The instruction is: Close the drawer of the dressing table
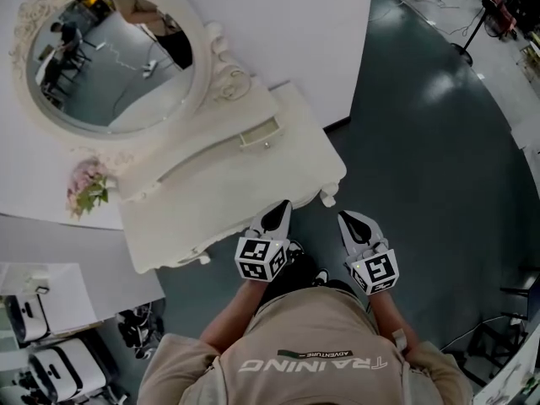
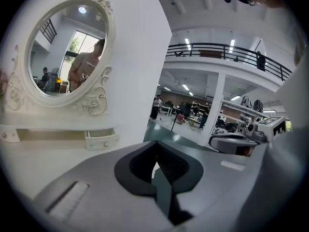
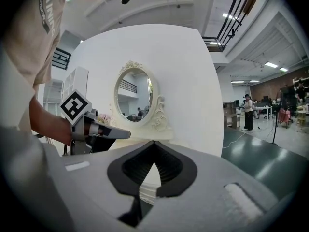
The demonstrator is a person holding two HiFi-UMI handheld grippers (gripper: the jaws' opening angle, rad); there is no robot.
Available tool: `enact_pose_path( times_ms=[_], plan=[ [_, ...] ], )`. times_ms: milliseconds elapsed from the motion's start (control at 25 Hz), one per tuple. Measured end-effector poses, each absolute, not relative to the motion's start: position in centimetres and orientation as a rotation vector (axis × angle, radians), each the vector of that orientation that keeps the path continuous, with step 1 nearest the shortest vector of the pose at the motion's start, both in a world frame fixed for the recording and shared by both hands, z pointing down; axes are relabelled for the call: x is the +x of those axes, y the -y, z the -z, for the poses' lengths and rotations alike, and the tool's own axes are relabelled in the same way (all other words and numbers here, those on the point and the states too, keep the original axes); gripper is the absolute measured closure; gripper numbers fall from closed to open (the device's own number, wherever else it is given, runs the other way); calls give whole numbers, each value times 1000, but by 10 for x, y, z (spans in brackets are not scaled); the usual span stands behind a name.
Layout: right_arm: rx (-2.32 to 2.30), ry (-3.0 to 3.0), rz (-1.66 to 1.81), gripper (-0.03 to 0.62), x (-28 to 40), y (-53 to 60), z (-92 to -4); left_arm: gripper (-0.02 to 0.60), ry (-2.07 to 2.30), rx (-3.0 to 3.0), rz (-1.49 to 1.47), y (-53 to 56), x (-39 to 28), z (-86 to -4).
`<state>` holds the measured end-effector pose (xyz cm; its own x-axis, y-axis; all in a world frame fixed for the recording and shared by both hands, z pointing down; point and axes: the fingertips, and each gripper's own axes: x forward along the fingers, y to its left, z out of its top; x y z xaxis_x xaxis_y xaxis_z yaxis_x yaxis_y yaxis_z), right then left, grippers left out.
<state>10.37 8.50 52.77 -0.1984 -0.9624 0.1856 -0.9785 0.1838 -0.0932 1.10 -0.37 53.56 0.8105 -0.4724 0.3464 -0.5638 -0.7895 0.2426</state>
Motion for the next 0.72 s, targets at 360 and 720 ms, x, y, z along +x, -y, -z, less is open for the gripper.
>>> enact_pose_path(
  times_ms=[360,720],
  plan=[
    [1932,2281,-220,592,110,-30,-507,563,749,2748,-339,49,7,-525],
    [1874,2297,-197,592,104,25,-496,563,778,2626,-333,89,-17,-536]
  ],
)
